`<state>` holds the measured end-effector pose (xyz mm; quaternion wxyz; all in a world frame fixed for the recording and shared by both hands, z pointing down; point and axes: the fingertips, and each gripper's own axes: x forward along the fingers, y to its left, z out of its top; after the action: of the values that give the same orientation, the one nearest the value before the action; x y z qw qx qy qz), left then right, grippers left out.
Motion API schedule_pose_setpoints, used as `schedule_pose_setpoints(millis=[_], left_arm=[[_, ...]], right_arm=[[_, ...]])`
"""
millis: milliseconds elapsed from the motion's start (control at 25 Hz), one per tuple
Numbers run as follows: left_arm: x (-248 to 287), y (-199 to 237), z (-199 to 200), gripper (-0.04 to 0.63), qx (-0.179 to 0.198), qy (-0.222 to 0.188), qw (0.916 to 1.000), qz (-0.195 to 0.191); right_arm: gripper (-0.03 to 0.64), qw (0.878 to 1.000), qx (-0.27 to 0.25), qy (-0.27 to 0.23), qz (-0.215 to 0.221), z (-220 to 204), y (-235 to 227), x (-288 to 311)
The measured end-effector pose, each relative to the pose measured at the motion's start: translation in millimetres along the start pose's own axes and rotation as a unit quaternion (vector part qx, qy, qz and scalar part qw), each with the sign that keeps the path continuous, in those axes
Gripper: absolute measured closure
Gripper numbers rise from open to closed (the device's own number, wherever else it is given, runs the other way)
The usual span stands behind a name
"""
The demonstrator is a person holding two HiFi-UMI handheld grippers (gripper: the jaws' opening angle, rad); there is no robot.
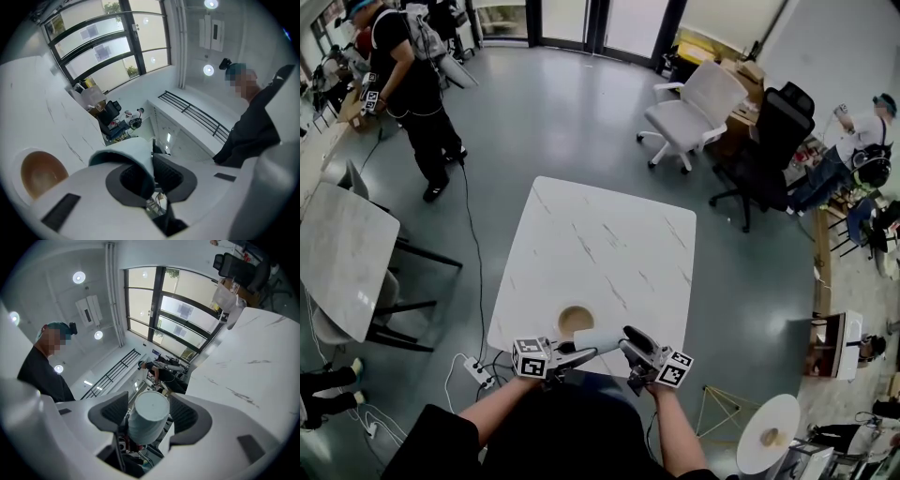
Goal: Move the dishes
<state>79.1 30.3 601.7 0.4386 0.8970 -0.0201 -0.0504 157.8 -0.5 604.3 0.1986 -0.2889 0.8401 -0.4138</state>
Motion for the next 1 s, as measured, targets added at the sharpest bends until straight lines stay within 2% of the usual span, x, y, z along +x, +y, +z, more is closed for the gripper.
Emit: schedule_pose_setpoints(millis=[120, 200, 320, 480, 560, 600, 680, 760, 880, 1000], left_arm=[[-8.1, 12.5, -7.0, 0.546, 0.002, 0.025, 0.9991, 0.036], [-11.4, 22.3, -13.9, 0.557, -0.007, 0.045, 0.9970, 0.062], [-11.0, 26.6, -31.0, 0.561, -0.020, 0.084, 0.9933, 0.077], [-2.5, 42.5, -45.8, 0.561, -0.025, 0.134, 0.9835, 0.119], [5.7, 52.4, -51.7, 0.561, -0.028, 0.148, 0.9791, 0.136], [10.4, 56.8, -54.4, 0.561, -0.032, 0.150, 0.9777, 0.143], [21.9, 65.4, -57.5, 0.561, -0.036, 0.154, 0.9746, 0.158], [32.5, 72.9, -62.0, 0.561, -0.032, 0.169, 0.9676, 0.185], [40.0, 85.6, -70.7, 0.561, -0.033, 0.192, 0.9520, 0.236], [50.2, 97.8, -71.8, 0.561, -0.035, 0.201, 0.9408, 0.271]], right_arm=[[0.334, 0.999, -0.013, -0.010, -0.029, -3.4, -1.3, -3.7], [0.334, 0.997, -0.022, -0.022, -0.069, -8.9, -6.3, -7.1], [0.342, 0.990, -0.029, -0.042, -0.130, -25.3, -10.2, -16.3], [0.387, 0.972, -0.065, -0.044, -0.220, -45.9, -17.1, -28.6], [0.414, 0.962, -0.060, -0.047, -0.263, -53.4, -26.6, -38.5], [0.456, 0.958, -0.051, -0.051, -0.279, -55.8, -31.7, -42.9], [0.494, 0.951, -0.044, -0.056, -0.302, -54.9, -41.3, -48.5], [0.543, 0.942, -0.059, -0.043, -0.326, -50.6, -49.6, -52.7], [0.569, 0.933, -0.072, -0.019, -0.351, -44.9, -63.4, -54.7], [0.581, 0.930, -0.079, -0.003, -0.360, -34.7, -79.5, -54.8]])
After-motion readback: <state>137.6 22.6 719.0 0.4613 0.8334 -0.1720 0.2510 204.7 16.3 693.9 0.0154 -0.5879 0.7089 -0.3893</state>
